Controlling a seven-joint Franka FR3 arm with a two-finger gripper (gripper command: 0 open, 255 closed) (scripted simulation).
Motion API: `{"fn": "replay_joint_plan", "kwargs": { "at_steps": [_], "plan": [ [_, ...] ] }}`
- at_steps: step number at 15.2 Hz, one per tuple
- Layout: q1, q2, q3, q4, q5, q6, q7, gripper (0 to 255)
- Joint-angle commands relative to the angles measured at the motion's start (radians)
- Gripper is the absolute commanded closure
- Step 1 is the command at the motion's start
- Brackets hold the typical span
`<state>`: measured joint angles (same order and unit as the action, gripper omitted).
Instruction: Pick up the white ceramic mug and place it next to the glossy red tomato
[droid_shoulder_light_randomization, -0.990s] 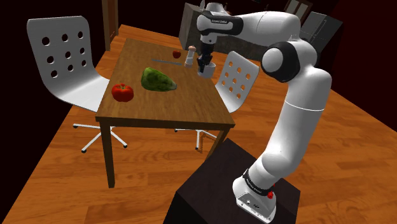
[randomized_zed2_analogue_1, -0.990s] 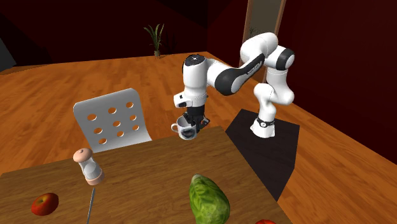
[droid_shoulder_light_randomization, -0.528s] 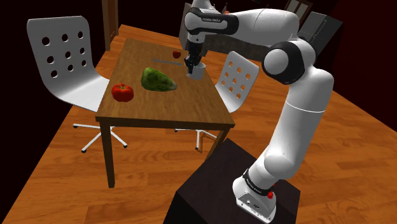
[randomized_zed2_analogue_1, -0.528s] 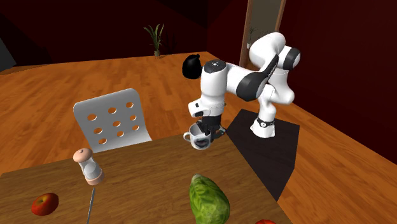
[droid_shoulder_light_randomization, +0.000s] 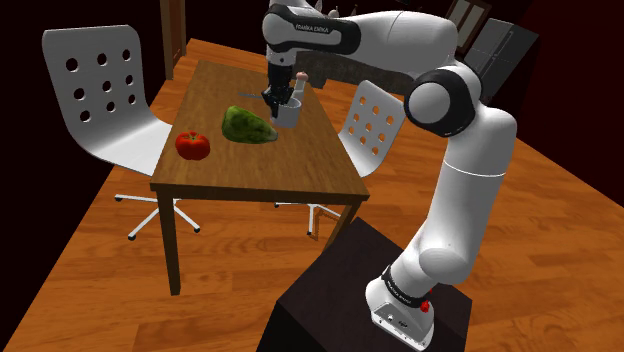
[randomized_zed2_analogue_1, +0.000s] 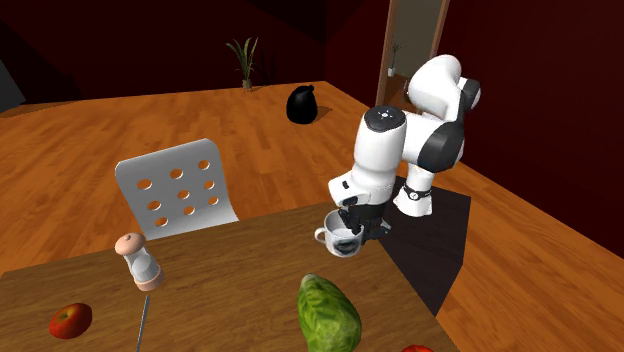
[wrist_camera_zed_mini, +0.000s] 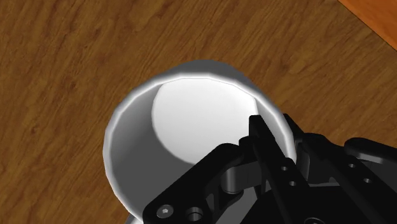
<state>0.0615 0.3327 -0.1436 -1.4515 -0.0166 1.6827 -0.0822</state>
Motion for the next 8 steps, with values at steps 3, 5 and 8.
{"fn": "replay_joint_plan", "kwargs": {
  "at_steps": [3, 5, 8],
  "plan": [
    [0.053, 0.034, 0.029, 0.052, 0.002, -0.023, 0.083, 255],
    [0.079, 0.061, 0.042, 0.094, 0.004, -0.039, 0.121, 255],
    [0.114, 0.108, 0.06, 0.167, 0.007, -0.067, 0.174, 255]
  ]
}}
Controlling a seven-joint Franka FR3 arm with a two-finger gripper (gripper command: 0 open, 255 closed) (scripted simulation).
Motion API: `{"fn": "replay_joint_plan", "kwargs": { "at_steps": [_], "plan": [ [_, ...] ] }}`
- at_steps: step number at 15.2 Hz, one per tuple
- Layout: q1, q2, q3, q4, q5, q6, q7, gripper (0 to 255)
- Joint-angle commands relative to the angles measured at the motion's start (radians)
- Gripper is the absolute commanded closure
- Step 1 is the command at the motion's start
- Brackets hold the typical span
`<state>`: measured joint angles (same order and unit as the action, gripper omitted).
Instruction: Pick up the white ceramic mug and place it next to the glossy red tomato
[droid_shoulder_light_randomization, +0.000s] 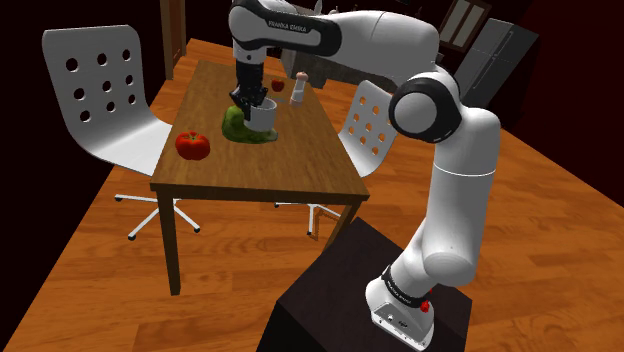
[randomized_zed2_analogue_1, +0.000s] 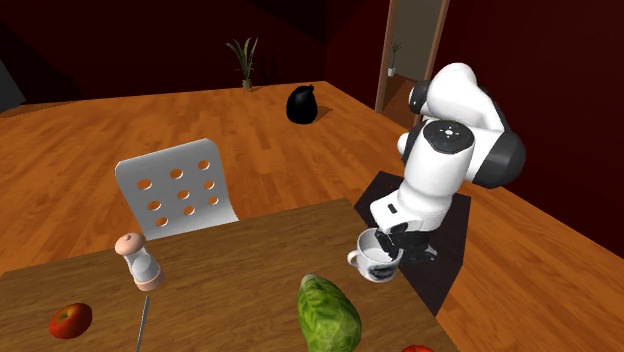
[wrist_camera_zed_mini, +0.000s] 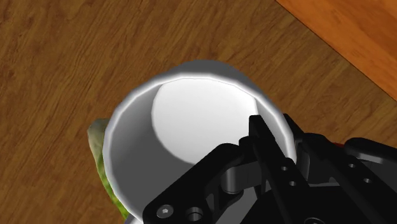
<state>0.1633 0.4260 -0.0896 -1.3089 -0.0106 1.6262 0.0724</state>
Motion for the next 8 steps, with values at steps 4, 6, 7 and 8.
{"fn": "replay_joint_plan", "kwargs": {
  "at_steps": [4, 6, 7, 8],
  "plan": [
    [0.013, 0.012, 0.006, -0.033, 0.001, 0.045, 0.021, 255],
    [0.014, 0.012, 0.006, -0.06, 0.0, 0.072, 0.022, 255],
    [0.014, 0.013, 0.006, -0.072, 0.0, 0.085, 0.022, 255],
    [0.014, 0.014, 0.006, -0.084, 0.001, 0.098, 0.023, 255]
  ]
}}
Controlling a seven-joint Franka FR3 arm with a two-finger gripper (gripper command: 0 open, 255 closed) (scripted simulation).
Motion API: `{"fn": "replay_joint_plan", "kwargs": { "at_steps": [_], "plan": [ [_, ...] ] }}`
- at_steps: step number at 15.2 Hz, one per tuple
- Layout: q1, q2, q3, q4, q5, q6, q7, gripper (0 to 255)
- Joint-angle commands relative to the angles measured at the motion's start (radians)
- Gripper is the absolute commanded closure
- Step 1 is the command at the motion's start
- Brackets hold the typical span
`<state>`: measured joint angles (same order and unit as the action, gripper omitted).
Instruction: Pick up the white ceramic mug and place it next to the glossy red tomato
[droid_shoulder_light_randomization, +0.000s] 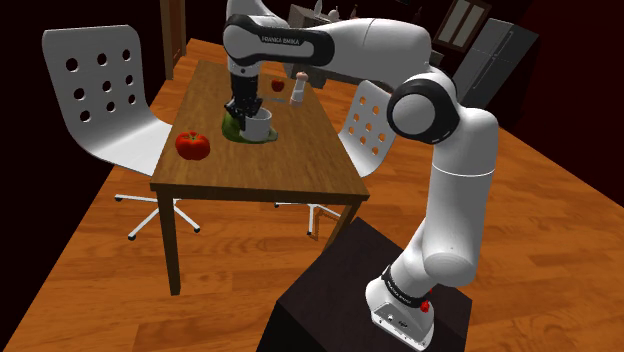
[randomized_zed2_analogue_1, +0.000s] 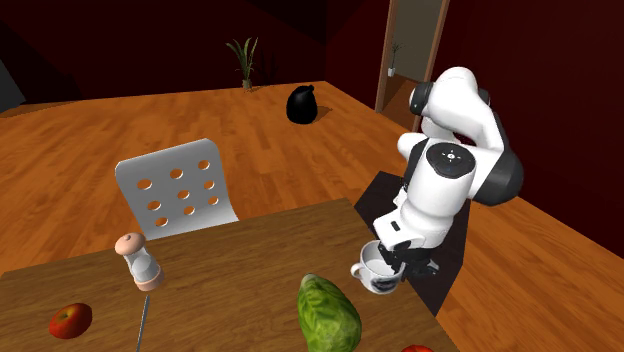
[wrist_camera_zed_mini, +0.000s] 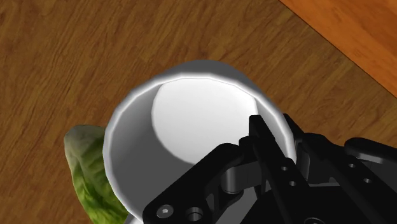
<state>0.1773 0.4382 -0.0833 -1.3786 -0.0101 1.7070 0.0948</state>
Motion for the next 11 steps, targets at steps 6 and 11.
{"fn": "replay_joint_plan", "kwargs": {
  "at_steps": [6, 11],
  "plan": [
    [0.001, 0.012, 0.001, -0.08, 0.001, 0.092, 0.002, 255],
    [0.001, 0.027, 0.001, -0.125, 0.001, 0.152, 0.004, 255]
  ]
}}
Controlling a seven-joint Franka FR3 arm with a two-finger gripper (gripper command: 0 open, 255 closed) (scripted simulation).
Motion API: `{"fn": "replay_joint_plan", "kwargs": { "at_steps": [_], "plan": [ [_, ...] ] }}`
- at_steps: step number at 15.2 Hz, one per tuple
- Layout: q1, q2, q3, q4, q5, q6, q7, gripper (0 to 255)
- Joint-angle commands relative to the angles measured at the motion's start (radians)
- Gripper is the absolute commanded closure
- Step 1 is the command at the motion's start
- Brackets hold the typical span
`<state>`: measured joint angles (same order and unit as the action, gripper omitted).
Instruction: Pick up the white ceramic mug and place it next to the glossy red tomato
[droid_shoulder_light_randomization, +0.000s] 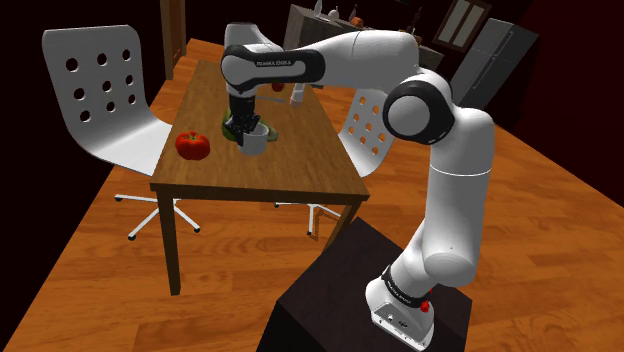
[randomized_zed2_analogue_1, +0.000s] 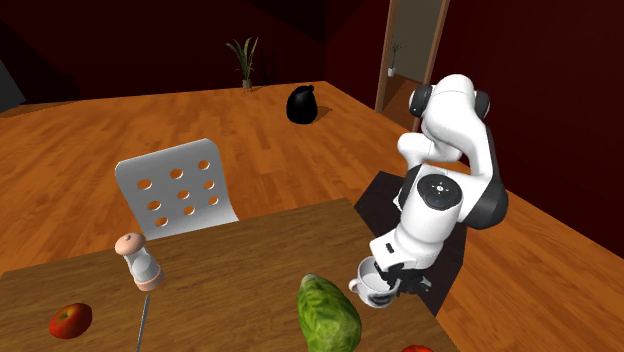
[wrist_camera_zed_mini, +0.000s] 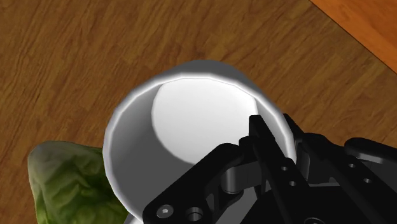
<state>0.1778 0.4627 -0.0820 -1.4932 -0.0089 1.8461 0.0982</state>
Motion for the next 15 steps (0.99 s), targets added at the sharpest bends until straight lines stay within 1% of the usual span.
{"fn": "replay_joint_plan", "kwargs": {
  "at_steps": [1, 8, 15],
  "plan": [
    [0.0, 0.006, 0.0, -0.018, 0.0, 0.025, 0.001, 255],
    [-0.001, 0.038, 0.002, -0.07, 0.002, 0.109, 0.002, 255],
    [-0.001, 0.038, 0.002, -0.07, 0.002, 0.109, 0.002, 255]
  ]
}}
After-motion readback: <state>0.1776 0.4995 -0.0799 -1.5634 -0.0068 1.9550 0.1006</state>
